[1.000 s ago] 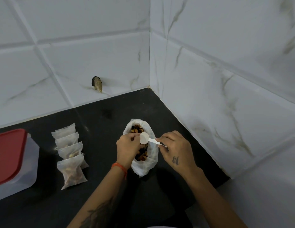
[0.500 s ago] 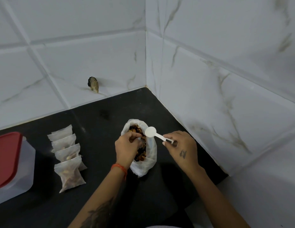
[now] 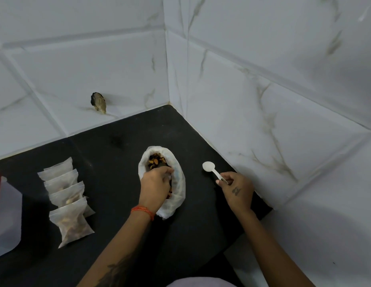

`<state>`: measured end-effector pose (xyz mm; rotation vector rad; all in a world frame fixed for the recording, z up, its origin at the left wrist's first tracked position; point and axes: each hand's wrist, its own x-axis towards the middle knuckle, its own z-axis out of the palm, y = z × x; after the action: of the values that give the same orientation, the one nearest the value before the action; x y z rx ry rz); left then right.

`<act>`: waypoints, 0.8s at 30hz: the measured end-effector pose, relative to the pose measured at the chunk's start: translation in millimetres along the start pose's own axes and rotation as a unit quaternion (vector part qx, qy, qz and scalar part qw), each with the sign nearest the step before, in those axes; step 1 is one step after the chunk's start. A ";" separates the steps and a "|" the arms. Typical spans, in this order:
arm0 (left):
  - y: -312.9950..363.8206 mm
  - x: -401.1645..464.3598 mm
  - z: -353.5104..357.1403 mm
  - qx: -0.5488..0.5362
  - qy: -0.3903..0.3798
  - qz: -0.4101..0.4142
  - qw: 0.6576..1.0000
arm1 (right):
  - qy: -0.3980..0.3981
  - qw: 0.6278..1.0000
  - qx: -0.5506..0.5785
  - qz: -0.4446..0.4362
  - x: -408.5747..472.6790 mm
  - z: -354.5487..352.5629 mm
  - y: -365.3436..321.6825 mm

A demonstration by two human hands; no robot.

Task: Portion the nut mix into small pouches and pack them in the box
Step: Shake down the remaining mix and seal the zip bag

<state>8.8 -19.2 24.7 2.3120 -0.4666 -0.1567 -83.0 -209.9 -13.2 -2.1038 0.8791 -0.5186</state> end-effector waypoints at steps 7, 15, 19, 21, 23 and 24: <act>-4.9 1.2 -3.7 -0.016 0.055 -0.003 0.998 | -0.024 0.999 -0.031 -0.008 0.3 5.3 11.5; -4.5 -2.1 -10.1 -0.033 0.074 0.002 0.997 | -0.028 0.997 -0.061 -0.045 3.3 -5.6 -13.9; -1.2 -1.8 -18.9 -0.020 0.108 0.047 0.993 | -0.050 0.994 -0.018 -0.098 8.6 -2.7 -60.5; -4.4 0.6 -22.8 -0.010 0.125 0.090 0.988 | -0.074 0.989 -0.010 -0.130 13.3 9.1 -79.9; -14.6 7.6 -23.3 0.023 0.127 0.114 0.985 | -0.096 0.982 -0.022 -0.163 19.5 24.8 -94.0; -20.6 11.8 -23.0 0.042 0.124 0.101 0.986 | -0.110 0.977 -0.035 -0.177 22.6 33.7 -99.6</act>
<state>31.3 4.9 26.6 2.3088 -0.5855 0.2509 -6.0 -164.1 46.3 -2.3438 0.4031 -0.4286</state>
